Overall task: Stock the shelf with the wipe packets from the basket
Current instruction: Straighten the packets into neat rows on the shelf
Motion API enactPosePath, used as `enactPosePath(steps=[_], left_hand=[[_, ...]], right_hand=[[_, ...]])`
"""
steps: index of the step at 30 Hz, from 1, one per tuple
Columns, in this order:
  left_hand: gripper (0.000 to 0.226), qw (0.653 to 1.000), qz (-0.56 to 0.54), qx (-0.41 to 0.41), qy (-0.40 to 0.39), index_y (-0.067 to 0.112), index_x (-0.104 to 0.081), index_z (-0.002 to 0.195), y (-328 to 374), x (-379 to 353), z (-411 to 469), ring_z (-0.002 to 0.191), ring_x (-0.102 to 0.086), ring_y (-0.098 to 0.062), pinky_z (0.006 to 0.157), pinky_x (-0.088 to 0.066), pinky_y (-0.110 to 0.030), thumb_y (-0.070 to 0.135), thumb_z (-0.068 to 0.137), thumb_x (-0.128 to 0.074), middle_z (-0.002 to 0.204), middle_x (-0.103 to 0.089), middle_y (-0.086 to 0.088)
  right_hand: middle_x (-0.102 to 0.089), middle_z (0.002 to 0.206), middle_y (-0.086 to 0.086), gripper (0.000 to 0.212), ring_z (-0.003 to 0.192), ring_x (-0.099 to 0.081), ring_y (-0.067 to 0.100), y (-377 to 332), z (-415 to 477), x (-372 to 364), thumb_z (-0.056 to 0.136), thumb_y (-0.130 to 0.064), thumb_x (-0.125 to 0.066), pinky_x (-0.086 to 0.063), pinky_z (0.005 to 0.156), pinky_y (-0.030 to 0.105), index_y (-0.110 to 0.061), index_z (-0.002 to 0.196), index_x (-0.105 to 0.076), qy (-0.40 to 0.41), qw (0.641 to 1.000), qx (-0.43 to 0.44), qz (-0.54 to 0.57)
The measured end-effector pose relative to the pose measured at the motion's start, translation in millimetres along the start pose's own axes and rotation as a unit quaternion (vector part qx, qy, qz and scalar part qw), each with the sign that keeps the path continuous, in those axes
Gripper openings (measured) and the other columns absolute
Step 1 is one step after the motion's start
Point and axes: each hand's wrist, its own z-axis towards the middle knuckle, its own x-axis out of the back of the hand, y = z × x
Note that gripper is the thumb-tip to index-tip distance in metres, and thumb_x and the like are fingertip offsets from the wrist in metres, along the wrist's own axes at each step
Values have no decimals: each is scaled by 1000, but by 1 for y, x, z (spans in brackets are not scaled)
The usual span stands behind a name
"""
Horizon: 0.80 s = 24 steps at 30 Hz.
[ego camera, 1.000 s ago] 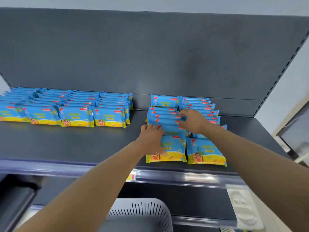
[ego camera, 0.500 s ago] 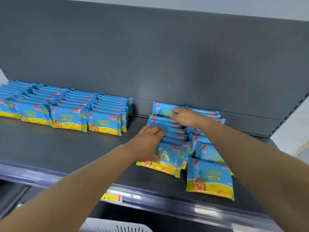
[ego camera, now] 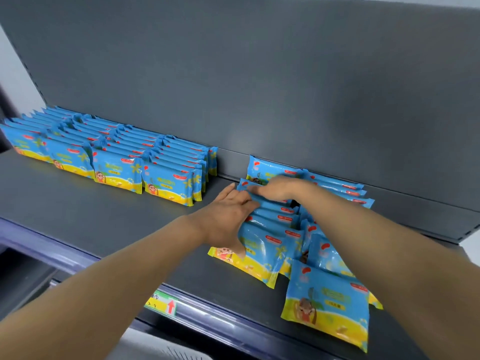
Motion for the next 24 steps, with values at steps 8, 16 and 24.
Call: enactPosePath(steps=[8, 16, 24], left_hand=[[92, 999, 14, -4, 50, 21, -34, 137, 2, 0, -3, 134, -22, -13, 112, 19, -29, 53, 61, -74, 130, -32, 2], [82, 992, 66, 8, 105, 17, -38, 132, -2, -6, 0, 127, -27, -20, 116, 12, -34, 53, 65, -66, 124, -35, -2], [66, 981, 111, 63, 147, 13, -39, 126, -11, -9, 18, 120, -34, -23, 116, 4, -38, 46, 73, -61, 119, -40, -3]], right_hand=[[-56, 118, 11, 87, 102, -55, 27, -1, -1, -4, 75, -84, -28, -37, 76, 30, -14, 118, -58, 15, 999, 12, 31], [-53, 74, -1, 66, 73, -53, 20, -7, -6, 2, 69, -83, -45, -31, 52, 28, -17, 64, -48, 119, 989, 15, 81], [-33, 139, 5, 72, 128, -26, 30, 5, -13, 6, 81, -73, -39, -29, 104, 42, -26, 135, -46, 195, 980, 5, 30]])
